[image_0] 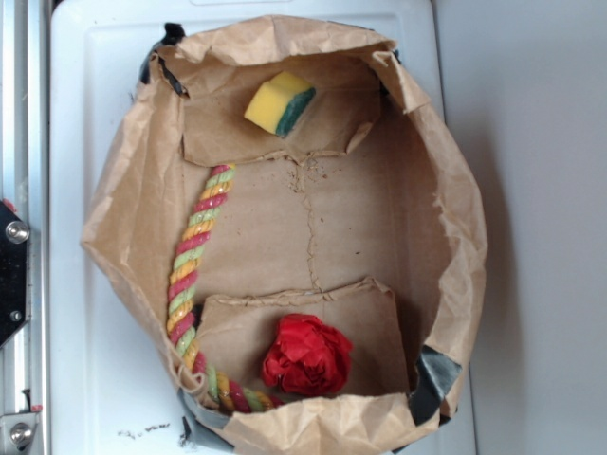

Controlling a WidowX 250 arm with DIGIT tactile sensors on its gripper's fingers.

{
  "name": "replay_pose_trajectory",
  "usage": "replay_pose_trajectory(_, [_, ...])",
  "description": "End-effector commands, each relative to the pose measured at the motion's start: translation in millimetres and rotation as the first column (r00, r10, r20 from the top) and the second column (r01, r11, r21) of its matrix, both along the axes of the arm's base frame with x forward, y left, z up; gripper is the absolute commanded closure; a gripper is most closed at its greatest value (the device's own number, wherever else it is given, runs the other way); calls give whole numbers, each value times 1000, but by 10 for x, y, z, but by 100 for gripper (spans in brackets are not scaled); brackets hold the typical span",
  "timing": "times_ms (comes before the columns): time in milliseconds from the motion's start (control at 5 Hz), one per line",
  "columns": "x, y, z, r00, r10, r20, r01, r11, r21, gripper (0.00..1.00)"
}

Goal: Grab the green sponge.

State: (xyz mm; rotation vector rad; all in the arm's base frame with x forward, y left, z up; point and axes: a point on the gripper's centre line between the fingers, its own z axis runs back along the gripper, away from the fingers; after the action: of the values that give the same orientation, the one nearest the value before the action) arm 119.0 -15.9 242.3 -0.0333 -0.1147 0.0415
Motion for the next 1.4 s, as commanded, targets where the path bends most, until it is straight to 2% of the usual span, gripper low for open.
replay_pose_trajectory(0, [0, 0, 0, 1000, 0, 0, 0, 1000, 0, 0])
replay_pose_trajectory(200, [480, 158, -111, 988, 153, 25, -153, 988, 2, 0])
replay_pose_trajectory(400, [853, 340, -257, 958, 285, 24, -284, 958, -29, 0])
replay_pose_trajectory(600, [1095, 475, -373, 914, 401, 57, -399, 916, -49, 0])
replay_pose_trajectory(800, [1411, 654, -604, 800, 585, 130, -574, 810, -118, 0])
replay_pose_trajectory(1200, [1744, 848, -905, 724, 677, 134, -673, 736, -79, 0])
